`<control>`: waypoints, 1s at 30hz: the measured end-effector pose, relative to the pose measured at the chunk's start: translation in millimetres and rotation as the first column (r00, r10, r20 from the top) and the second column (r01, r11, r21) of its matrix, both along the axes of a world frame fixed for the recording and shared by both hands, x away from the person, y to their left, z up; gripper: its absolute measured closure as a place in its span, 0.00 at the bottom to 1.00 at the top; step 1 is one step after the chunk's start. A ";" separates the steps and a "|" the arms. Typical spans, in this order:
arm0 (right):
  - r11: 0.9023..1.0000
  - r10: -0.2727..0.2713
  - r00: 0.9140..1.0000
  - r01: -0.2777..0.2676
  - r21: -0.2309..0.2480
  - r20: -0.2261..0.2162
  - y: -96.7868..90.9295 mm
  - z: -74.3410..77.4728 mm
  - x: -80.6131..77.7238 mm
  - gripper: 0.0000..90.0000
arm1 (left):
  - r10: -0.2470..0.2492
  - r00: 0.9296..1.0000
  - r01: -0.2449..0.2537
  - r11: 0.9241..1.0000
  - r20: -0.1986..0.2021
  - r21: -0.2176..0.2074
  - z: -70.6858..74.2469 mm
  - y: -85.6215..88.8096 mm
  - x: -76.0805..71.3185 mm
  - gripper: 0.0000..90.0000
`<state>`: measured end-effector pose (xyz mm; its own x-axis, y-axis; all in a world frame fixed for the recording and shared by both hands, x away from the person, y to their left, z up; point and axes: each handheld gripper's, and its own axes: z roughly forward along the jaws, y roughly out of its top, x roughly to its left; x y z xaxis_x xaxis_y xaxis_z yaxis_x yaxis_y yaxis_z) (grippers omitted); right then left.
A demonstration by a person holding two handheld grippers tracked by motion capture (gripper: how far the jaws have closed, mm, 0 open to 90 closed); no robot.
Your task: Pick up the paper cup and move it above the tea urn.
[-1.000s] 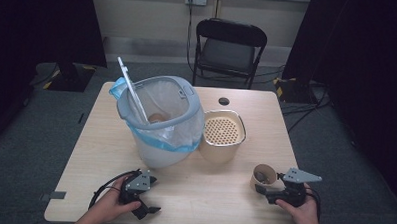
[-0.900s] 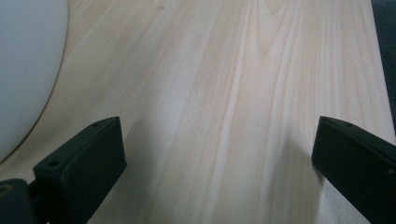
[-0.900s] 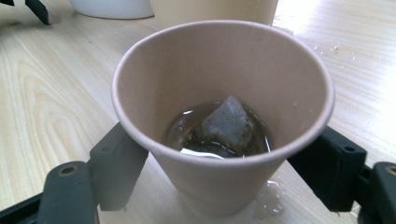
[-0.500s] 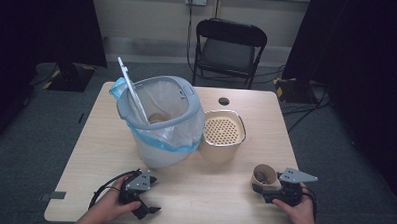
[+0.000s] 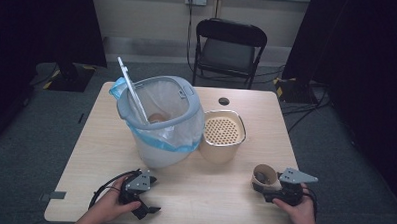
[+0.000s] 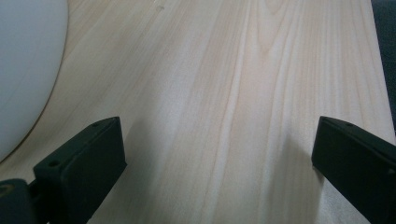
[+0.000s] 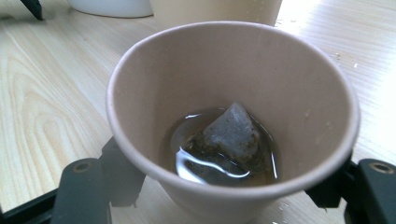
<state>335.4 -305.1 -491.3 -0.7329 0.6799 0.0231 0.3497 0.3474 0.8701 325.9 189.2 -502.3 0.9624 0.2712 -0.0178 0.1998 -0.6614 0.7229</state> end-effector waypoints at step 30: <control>0.995 -0.094 0.996 0.094 -0.024 -0.007 9.5 34.8 55.6 0.33 | 0.001 1.000 -0.001 1.000 0.001 0.008 0.5 0.0 0.0 0.02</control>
